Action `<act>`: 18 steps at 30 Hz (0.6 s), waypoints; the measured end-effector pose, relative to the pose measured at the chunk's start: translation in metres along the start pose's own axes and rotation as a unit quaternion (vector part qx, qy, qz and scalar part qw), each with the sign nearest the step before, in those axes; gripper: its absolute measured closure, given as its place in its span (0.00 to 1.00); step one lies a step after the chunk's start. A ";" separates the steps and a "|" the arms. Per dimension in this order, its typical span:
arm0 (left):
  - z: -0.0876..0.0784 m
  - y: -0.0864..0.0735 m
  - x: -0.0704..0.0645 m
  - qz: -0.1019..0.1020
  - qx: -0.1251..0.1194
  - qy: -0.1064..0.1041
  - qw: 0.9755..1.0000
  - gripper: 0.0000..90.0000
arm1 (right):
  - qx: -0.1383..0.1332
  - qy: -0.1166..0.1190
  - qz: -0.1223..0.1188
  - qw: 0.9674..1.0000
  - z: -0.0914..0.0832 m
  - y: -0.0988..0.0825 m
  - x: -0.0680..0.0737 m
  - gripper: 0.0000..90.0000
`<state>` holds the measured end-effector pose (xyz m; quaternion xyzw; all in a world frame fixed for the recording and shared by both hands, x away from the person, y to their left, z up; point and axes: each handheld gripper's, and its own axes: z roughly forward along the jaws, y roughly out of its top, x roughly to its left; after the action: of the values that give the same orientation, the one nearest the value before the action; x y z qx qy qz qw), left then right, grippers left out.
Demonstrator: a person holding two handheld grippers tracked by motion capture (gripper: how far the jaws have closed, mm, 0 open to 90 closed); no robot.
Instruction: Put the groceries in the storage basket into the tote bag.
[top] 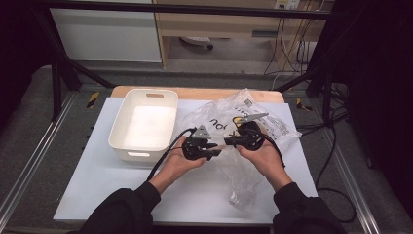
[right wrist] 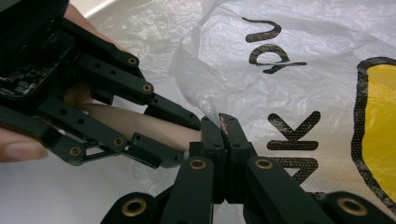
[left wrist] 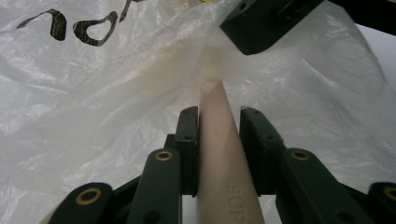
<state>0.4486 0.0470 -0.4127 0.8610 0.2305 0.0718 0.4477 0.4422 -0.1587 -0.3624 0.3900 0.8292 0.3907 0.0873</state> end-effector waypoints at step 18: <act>0.017 0.005 0.008 0.031 -0.002 -0.006 1.000 0.76 | 0.006 0.003 0.003 1.000 0.000 -0.007 0.000 1.00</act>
<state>0.4626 0.0358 -0.4196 0.8671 0.2009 0.0807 0.4485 0.4384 -0.1614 -0.3679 0.3921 0.8303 0.3875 0.0813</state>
